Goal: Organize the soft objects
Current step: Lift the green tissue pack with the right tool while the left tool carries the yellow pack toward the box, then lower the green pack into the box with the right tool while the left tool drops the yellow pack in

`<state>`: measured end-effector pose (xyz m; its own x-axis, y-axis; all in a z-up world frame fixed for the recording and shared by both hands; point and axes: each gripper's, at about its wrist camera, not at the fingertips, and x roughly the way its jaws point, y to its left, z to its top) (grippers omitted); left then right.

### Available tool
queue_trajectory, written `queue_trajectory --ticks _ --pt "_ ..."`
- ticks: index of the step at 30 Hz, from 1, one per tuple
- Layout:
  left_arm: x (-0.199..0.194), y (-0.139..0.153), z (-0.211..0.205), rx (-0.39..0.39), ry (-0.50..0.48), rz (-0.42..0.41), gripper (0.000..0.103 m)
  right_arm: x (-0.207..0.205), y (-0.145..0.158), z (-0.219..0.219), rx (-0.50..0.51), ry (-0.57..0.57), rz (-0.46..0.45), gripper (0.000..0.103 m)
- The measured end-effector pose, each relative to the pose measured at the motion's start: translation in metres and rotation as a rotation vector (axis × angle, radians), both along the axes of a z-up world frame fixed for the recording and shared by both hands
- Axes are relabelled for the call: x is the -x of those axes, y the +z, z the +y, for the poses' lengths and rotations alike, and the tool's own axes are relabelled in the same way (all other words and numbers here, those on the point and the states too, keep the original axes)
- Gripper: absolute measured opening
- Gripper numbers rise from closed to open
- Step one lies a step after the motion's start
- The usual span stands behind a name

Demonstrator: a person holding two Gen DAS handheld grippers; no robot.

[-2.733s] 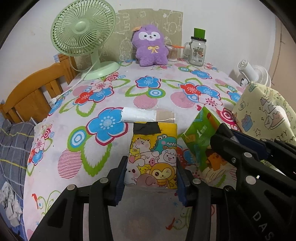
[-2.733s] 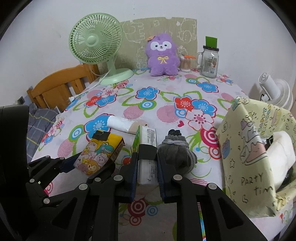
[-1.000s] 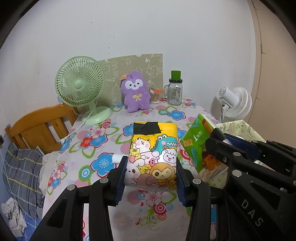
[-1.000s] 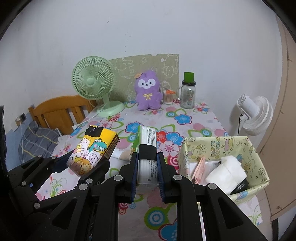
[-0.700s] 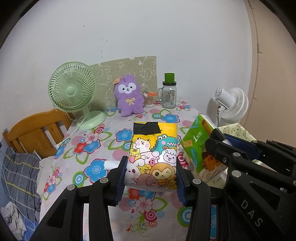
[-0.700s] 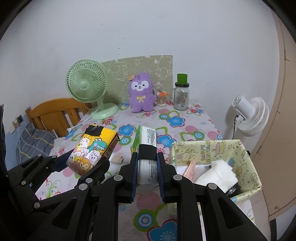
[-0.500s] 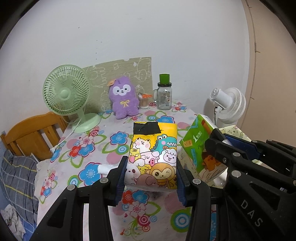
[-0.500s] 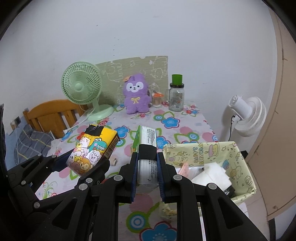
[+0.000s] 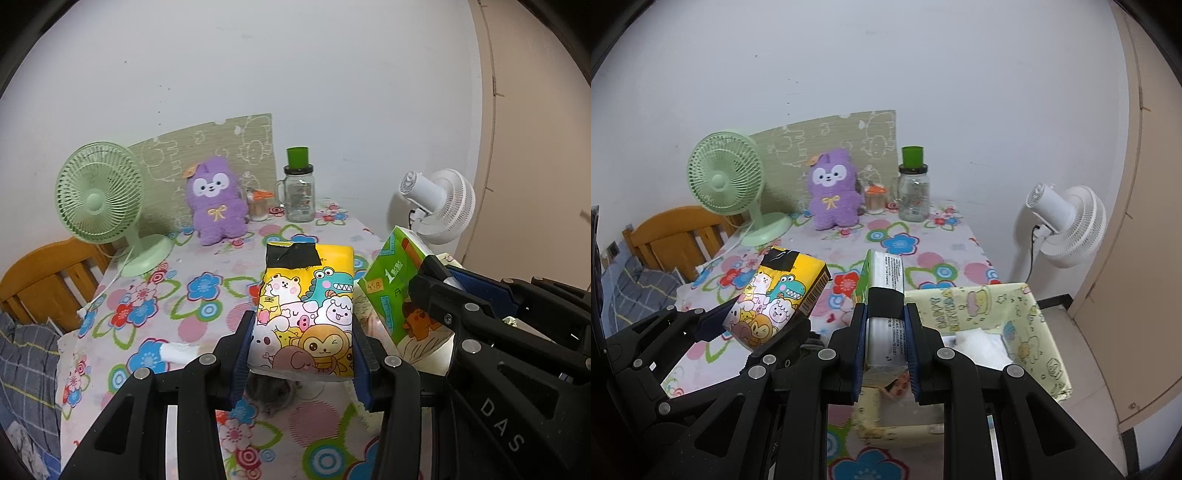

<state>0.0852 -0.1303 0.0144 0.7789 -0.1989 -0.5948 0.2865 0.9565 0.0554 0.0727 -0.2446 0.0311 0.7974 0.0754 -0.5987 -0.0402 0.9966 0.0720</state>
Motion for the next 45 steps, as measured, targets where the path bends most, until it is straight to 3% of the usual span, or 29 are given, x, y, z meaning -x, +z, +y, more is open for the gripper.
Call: queue_trajectory --ticks 16,34,41,45 --pt "-0.017 -0.012 -0.046 -0.011 -0.064 0.023 0.047 -0.014 -0.013 -0.044 0.002 -0.065 0.027 0.022" --pt "-0.047 -0.039 -0.084 -0.032 -0.098 0.105 0.048 -0.044 -0.044 -0.081 -0.008 -0.105 0.105 0.022" --pt "-0.052 -0.051 -0.096 -0.059 -0.115 0.125 0.054 -0.053 -0.059 -0.088 -0.027 -0.114 0.136 0.022" --pt "-0.053 -0.055 -0.101 -0.068 -0.120 0.133 0.062 -0.055 -0.064 -0.091 -0.035 -0.118 0.142 0.022"
